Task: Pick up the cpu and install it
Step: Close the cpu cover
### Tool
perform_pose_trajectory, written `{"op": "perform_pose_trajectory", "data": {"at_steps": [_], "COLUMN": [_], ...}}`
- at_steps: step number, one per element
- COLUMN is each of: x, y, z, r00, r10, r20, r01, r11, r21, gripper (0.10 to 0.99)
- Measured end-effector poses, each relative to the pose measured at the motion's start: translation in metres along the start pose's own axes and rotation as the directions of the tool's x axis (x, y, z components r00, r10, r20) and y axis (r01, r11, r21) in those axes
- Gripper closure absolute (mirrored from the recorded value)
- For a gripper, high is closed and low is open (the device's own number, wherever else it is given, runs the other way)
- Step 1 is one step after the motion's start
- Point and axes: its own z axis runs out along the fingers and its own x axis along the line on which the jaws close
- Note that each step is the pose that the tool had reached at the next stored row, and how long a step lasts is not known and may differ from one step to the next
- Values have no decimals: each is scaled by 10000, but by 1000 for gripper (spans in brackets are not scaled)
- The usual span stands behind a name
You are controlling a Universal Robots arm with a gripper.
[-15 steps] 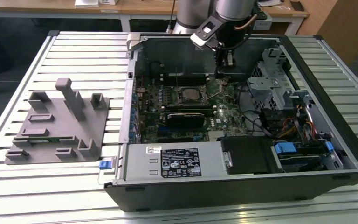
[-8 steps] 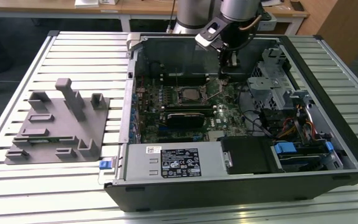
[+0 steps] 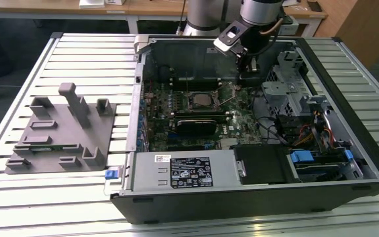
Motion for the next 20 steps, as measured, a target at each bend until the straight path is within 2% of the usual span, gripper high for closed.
{"op": "perform_pose_trajectory", "data": {"at_steps": [11, 15, 20], "x": [16, 25, 36], "y": [54, 56, 50], "z": [120, 184, 185], "r00": [10000, 10000, 10000], "r10": [-59, -63, -63], "r20": [-2, -3, -2], "r01": [59, 63, 63], "r11": [10000, 10000, 10000], "r21": [0, 8, 36], "gripper": [965, 965, 965]}}
